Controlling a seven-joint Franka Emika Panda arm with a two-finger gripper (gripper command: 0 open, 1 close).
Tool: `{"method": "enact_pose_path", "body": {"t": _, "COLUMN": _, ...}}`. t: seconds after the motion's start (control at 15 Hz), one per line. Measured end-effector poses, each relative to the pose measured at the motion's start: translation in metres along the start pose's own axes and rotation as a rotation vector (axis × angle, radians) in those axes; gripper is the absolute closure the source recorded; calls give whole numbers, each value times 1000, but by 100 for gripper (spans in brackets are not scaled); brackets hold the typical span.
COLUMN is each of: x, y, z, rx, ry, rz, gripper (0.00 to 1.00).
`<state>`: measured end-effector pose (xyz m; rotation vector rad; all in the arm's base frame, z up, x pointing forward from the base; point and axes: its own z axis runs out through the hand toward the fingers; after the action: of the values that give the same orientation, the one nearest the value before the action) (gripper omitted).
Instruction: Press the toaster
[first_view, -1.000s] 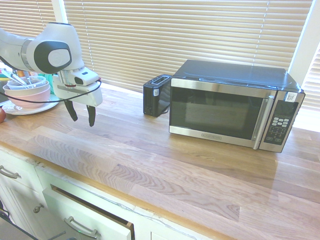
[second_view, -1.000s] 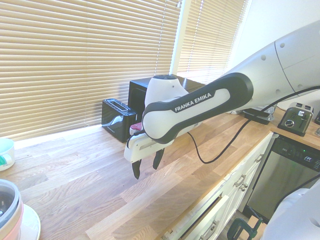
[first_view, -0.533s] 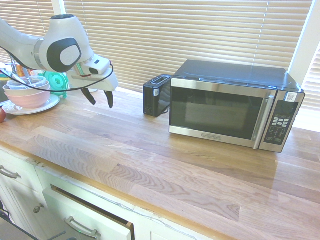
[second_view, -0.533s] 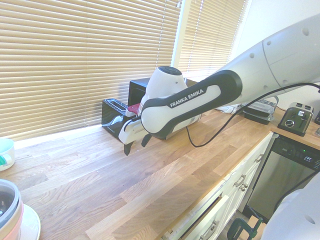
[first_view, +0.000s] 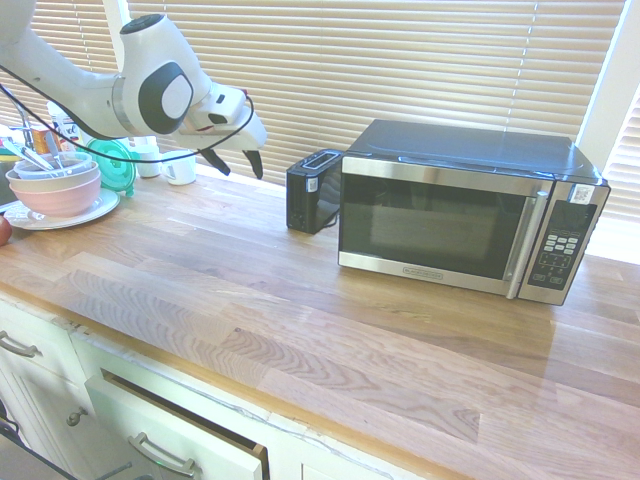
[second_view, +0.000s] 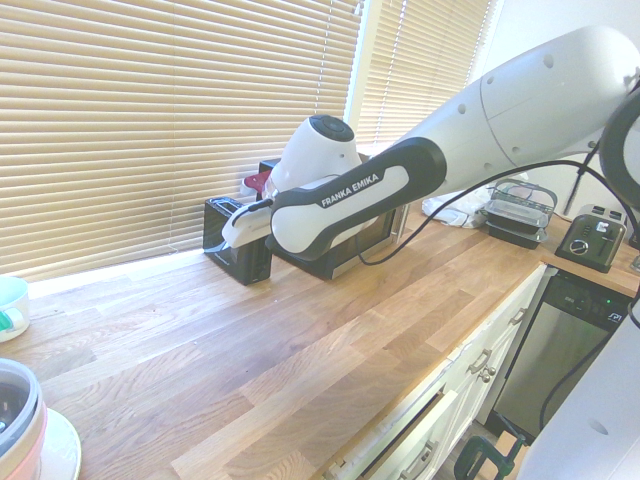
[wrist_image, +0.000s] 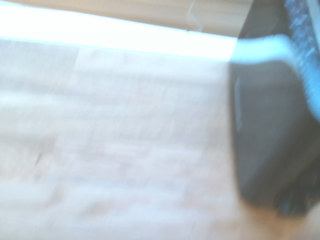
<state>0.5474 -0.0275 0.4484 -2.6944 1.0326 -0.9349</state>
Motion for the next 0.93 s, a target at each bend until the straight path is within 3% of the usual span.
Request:
{"method": "enact_pose_path", "body": {"t": 0.27, "x": 34, "y": -6, "z": -3, "rx": 15, "ry": 100, "rz": 77, "gripper": 0}}
{"method": "enact_pose_path", "body": {"t": 0.6, "x": 41, "y": 5, "z": 18, "rx": 61, "ry": 85, "rz": 227, "gripper": 0}}
{"method": "enact_pose_path", "body": {"t": 0.93, "x": 56, "y": 16, "z": 18, "rx": 73, "ry": 96, "rz": 223, "gripper": 0}}
